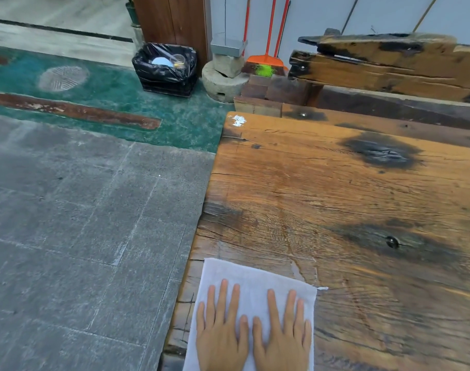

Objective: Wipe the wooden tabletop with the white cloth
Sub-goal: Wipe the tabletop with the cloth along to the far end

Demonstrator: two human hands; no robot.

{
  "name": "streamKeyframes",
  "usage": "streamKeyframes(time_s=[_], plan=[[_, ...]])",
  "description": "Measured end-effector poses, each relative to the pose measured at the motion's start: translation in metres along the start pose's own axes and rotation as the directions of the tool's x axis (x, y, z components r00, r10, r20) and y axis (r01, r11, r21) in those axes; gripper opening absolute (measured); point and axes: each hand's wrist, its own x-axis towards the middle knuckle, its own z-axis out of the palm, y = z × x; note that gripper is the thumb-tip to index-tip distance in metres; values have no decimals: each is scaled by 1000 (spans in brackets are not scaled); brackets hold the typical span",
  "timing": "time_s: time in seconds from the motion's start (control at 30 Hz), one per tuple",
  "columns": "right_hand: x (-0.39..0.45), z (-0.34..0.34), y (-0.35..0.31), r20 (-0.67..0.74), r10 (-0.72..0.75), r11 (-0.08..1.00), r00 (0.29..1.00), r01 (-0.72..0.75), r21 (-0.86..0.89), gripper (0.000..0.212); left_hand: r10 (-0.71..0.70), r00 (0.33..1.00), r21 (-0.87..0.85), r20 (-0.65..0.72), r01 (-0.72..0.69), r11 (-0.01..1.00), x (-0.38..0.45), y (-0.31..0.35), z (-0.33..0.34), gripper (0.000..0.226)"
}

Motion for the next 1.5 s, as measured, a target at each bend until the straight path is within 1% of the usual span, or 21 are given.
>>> streamKeyframes(time_s=[0.1, 0.17, 0.27, 0.43, 0.77, 0.97, 1.17, 1.4, 1.5], plan=[[33, -1, -8, -29, 39, 999, 999, -39, 2, 74, 21, 1000, -12, -17, -21, 1000, 37, 3, -3, 67], [55, 2, -12, -93, 33, 999, 995, -35, -26, 74, 46, 997, 1, -57, -46, 999, 62, 7, -7, 69], [91, 8, -16, -95, 26, 998, 995, -30, -47, 73, 60, 995, 37, -82, -58, 998, 99, 15, -8, 71], [152, 8, -21, -108, 33, 997, 994, -40, -62, 70, 23, 996, 100, -87, -14, 995, 159, 35, -14, 68], [328, -2, -42, -128, 43, 997, 991, -51, -61, 73, 40, 982, 125, -185, -17, 992, 327, 75, -24, 64], [445, -16, -65, -108, 35, 998, 993, -41, -55, 71, 24, 979, 142, -202, 5, 990, 442, 100, -37, 65], [521, -28, -80, -106, -37, 998, 994, 31, -59, 66, 47, 978, 153, -203, -16, 988, 523, 117, -55, 68], [588, -44, -96, -68, -206, 976, 976, 200, -91, 58, 132, 975, 200, -180, -96, 975, 580, 126, -70, 55], [601, -46, -99, -54, -261, 962, 964, 255, -100, 58, 135, 975, 210, -178, -96, 973, 590, 127, -70, 54]])
